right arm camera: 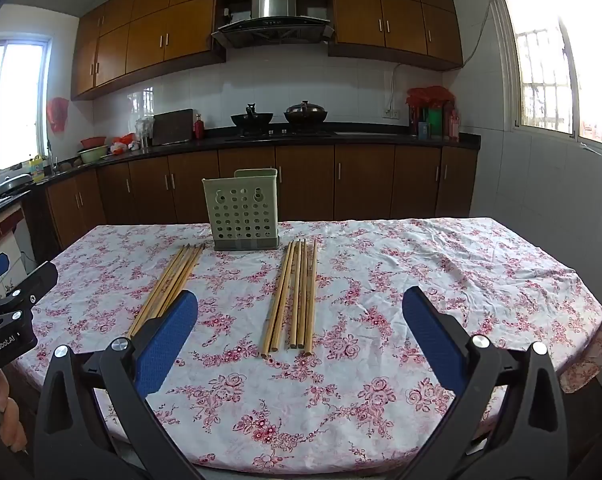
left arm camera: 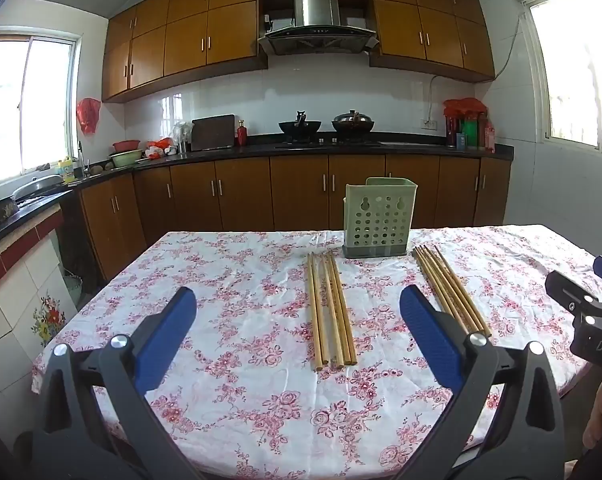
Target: Organize utensils
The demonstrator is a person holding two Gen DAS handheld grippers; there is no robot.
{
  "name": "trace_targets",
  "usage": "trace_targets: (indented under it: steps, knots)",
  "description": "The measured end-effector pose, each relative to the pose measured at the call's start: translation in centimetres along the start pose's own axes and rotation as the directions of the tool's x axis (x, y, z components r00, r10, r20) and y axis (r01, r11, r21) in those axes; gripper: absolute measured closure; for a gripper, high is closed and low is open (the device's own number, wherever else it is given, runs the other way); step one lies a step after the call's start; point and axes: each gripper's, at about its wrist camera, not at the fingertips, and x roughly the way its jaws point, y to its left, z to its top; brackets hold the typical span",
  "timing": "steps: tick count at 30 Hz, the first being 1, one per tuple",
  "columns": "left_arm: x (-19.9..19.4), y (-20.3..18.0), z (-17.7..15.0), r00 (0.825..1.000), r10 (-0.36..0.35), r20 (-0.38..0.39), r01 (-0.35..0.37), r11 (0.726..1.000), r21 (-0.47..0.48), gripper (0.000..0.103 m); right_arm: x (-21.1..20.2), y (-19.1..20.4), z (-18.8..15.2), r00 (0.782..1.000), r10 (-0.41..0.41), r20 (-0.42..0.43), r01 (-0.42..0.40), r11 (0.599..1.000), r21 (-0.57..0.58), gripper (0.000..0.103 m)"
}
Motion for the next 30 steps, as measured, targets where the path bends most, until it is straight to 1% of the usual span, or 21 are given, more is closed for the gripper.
trace_targets:
  steps: [30]
  knots:
    - [-0.05, 0.05, 0.00, 1.000, 0.005, 0.004, -0.005, 1.000, 0.003, 0.004, -0.04, 0.04, 0.01, 1.000, 0.001, 0.002, -0.001, 1.000, 0.001, 0.002]
